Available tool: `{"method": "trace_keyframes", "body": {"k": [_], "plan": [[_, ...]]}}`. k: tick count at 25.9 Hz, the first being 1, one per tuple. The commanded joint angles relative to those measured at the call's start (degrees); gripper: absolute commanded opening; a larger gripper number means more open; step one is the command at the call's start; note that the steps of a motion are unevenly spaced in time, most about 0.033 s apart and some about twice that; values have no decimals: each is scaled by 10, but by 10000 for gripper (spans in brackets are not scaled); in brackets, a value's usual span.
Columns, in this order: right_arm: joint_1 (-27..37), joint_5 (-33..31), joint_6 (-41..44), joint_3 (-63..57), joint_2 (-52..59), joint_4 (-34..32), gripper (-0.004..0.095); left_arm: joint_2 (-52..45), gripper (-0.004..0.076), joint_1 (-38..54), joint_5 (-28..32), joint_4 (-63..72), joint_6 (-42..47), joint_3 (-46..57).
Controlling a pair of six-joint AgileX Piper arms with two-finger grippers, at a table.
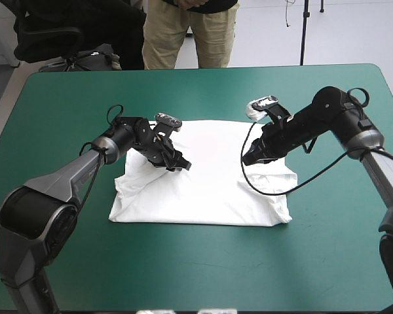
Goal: Fold the cloth
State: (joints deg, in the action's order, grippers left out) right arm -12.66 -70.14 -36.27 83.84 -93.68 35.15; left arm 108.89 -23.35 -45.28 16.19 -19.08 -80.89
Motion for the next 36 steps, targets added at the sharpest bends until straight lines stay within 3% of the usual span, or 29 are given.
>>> {"method": "trace_keyframes", "body": {"k": [1,2,4,8,10,14,18,29,33,36], "plan": [[13,-9,1,18,53,23,229,-93,443,6,-55,-59,34,-45],[16,-14,6,18,60,20,229,-115,442,6,-73,-80,43,-54],[17,-14,55,2,111,-60,229,-199,442,6,-127,-158,76,-57],[17,-13,99,-69,185,-126,229,-282,442,8,-173,-247,147,10],[17,7,108,-143,238,-117,229,-331,442,22,-156,-247,178,95],[17,111,131,-281,330,-103,229,-395,442,29,-92,-228,220,254],[17,159,134,-338,355,-103,229,-400,442,29,-40,-206,243,316],[17,161,134,-369,351,-104,229,-294,435,29,46,-197,260,364],[17,161,134,-369,351,-104,229,-245,388,29,53,-202,265,364],[17,161,134,-369,351,-107,229,-224,308,29,28,-198,265,364]]}}
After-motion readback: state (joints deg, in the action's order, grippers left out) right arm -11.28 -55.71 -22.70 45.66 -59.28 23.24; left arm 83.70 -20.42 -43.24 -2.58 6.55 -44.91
